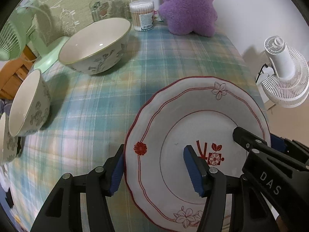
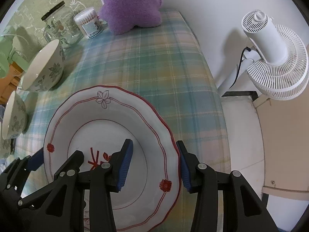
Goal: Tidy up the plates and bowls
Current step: 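Lift the red-rimmed plate off the table with the left gripper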
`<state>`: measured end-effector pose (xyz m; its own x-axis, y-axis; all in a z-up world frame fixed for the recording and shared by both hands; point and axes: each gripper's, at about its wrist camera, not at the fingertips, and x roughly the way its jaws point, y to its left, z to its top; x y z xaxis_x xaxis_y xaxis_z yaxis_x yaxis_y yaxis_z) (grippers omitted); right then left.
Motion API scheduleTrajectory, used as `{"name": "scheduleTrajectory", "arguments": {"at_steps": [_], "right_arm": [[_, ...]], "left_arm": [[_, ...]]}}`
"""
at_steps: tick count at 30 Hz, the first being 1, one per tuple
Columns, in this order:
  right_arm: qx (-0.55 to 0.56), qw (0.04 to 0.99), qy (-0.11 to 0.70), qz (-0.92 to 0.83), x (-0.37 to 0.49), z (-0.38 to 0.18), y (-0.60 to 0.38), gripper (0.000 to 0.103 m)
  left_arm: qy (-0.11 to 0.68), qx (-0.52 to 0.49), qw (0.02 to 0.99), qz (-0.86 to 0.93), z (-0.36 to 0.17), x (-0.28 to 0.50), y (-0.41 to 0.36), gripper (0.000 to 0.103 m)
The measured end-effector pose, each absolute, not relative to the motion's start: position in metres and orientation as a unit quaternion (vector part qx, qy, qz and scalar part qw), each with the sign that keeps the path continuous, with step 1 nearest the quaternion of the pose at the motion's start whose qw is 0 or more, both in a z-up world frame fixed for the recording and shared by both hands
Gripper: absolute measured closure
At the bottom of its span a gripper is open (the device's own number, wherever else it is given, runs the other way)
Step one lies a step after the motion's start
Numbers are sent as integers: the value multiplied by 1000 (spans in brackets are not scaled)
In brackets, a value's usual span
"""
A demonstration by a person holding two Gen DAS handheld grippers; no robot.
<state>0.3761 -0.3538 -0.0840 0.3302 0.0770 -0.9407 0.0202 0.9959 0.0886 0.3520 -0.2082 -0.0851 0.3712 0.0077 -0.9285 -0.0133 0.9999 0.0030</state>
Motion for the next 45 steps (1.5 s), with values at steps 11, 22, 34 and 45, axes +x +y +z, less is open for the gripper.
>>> {"name": "scheduleTrajectory", "arguments": {"at_steps": [11, 22, 34, 45], "right_arm": [[45, 846, 531, 12, 366, -48, -346, 54], [26, 865, 501, 5, 350, 0, -329, 54], [30, 870, 491, -39, 281, 46, -314, 54], [44, 860, 497, -105, 209, 49, -318, 54]], "left_arm": [[507, -8, 862, 9, -50, 344, -201, 45], [487, -18, 873, -7, -10, 322, -183, 45], [476, -13, 877, -56, 25, 267, -172, 45], [490, 10, 865, -108, 17, 215, -183, 45]]}}
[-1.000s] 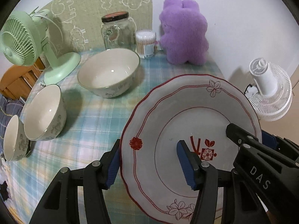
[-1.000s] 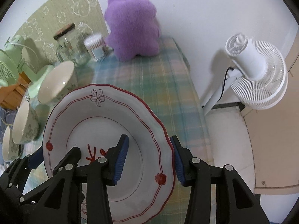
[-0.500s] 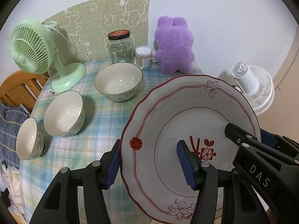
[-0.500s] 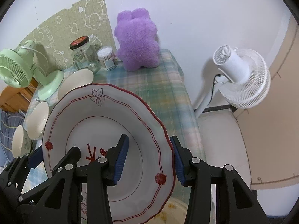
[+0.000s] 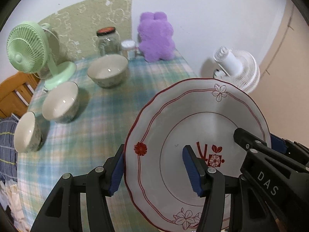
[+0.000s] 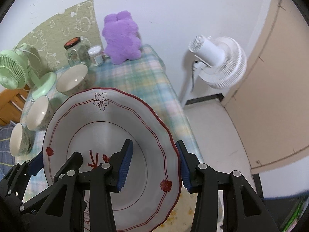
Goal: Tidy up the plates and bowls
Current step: 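Lift the red-rimmed plate off the table with the left gripper, then carry the red-rimmed plate over the flower plate stack and lower it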
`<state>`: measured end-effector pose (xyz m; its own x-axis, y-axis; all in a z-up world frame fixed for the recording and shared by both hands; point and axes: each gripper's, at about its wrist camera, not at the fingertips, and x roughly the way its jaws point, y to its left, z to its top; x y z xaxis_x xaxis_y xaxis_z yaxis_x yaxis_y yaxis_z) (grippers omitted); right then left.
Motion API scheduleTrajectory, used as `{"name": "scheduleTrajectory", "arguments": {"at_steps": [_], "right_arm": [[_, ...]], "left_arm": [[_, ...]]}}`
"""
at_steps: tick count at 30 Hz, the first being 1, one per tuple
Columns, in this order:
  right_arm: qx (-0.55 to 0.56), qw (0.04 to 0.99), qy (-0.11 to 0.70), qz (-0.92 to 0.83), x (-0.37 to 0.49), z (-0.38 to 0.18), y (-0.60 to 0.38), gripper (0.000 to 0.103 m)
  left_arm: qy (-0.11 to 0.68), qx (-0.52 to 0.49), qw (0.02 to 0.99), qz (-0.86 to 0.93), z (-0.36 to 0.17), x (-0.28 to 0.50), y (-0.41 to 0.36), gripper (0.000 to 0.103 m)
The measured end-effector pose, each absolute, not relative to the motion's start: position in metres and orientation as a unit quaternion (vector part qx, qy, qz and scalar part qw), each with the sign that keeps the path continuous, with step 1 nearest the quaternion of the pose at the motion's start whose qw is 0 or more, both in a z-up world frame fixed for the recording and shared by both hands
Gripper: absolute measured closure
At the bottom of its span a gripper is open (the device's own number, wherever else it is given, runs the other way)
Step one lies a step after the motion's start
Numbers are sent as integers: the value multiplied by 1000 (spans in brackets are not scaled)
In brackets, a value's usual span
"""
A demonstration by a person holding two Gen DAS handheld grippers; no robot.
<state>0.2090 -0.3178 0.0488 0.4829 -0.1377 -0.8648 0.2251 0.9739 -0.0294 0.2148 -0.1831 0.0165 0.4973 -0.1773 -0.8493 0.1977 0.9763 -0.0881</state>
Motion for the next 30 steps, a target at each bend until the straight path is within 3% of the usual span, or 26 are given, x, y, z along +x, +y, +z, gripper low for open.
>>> {"name": "scheduleTrajectory", "arguments": {"at_steps": [17, 30], "right_arm": [[80, 815, 559, -128, 161, -11, -372, 54], [66, 792, 601, -86, 171, -40, -392, 55]], "left_arm": [[572, 19, 813, -108, -41, 183, -236, 45], [587, 20, 806, -70, -64, 179, -252, 43]]}}
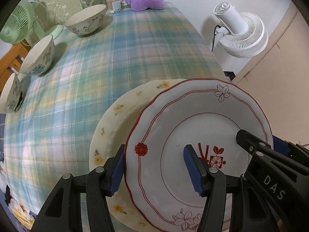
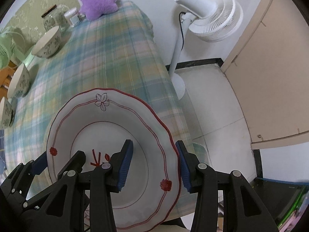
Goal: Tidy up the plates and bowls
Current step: 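Carry the red-rimmed plate over the flower plate stack and lower it, then open the left gripper to release the red-rimmed plate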
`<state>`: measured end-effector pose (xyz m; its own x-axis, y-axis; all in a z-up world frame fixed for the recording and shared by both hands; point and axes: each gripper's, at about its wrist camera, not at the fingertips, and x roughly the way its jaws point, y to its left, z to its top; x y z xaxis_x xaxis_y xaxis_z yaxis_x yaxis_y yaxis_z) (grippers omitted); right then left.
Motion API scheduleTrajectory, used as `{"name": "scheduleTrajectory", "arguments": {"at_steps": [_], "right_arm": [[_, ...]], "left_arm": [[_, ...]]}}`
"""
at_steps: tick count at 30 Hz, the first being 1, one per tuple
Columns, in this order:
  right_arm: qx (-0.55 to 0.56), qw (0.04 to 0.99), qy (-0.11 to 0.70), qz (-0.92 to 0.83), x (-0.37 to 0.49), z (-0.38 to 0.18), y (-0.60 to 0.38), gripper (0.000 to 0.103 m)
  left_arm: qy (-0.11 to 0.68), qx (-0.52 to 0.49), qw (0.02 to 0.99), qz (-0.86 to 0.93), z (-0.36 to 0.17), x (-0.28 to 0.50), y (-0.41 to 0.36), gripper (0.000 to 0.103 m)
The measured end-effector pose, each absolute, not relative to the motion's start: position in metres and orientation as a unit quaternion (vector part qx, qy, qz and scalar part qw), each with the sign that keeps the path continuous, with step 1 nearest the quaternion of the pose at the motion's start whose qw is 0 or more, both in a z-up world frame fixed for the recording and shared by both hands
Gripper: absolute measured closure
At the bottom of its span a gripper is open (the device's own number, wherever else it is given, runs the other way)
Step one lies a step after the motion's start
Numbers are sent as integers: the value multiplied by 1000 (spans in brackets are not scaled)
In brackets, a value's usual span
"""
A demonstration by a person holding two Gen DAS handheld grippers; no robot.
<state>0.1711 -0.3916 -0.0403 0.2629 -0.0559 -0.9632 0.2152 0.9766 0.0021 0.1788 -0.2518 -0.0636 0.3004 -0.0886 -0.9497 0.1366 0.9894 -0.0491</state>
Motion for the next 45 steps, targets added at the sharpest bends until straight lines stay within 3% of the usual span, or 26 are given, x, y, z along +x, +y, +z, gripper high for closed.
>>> {"name": "scheduleTrajectory", "arguments": {"at_steps": [19, 23, 24, 45], "right_arm": [[40, 801, 596, -35, 171, -36, -389, 57], [39, 807, 589, -22, 167, -28, -394, 79], [31, 807, 590, -15, 168, -28, -391, 80], [1, 798, 603, -2, 183, -47, -365, 74]], "left_arm": [[584, 22, 811, -11, -74, 172, -253, 44], [573, 27, 819, -7, -68, 169, -254, 44], [569, 29, 822, -8, -66, 168, -255, 44], [569, 20, 822, 22, -62, 162, -230, 43]]}}
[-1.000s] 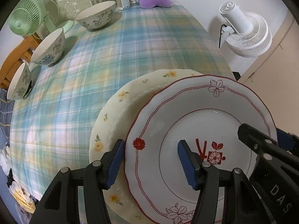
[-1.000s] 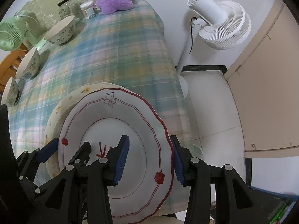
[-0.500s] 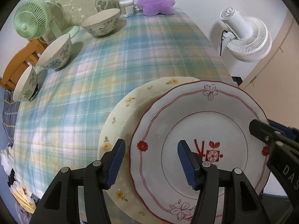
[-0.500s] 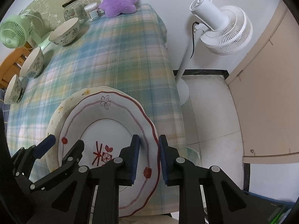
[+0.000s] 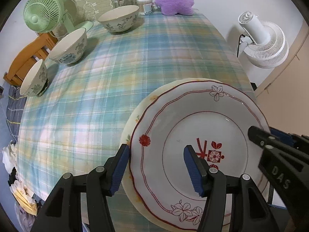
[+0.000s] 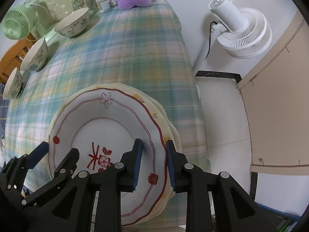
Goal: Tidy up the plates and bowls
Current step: 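Open the left gripper to release the red-rimmed plate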
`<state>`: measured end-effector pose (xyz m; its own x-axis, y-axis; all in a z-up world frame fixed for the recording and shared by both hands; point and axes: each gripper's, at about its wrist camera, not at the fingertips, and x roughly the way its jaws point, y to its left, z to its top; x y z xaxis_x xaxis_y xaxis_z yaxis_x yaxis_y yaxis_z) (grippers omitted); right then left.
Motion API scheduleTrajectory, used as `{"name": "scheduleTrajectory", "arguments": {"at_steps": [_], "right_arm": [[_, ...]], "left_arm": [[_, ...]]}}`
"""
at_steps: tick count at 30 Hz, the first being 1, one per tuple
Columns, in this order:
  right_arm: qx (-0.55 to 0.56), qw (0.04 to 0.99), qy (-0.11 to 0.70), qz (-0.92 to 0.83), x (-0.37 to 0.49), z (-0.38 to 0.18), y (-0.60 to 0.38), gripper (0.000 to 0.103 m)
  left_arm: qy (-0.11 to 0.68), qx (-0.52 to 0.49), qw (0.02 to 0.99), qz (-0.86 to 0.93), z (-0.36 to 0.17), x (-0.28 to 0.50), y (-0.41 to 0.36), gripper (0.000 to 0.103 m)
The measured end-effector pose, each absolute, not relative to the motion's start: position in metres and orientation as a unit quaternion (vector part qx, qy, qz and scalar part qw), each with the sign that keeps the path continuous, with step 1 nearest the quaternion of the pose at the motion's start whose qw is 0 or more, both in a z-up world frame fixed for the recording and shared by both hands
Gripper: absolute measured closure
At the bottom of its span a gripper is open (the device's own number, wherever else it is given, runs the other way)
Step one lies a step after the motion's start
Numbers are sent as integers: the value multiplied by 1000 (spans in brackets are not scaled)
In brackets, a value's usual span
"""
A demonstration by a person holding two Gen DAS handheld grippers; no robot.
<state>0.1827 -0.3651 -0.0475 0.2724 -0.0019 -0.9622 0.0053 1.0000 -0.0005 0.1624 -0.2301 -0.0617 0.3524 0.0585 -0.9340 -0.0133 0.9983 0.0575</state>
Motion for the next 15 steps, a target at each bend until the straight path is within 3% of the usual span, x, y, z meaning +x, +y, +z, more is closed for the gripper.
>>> {"name": "scheduleTrajectory", "arguments": {"at_steps": [11, 13, 15], "right_arm": [[-17, 800, 599, -3, 184, -51, -357, 67], [-11, 800, 599, 6, 185, -51, -357, 57], [8, 800, 599, 25, 185, -52, -358, 36]], "left_arm": [[572, 20, 819, 25, -63, 160, -230, 37], [573, 21, 819, 26, -63, 159, -230, 34], [573, 18, 819, 22, -63, 158, -231, 30]]}}
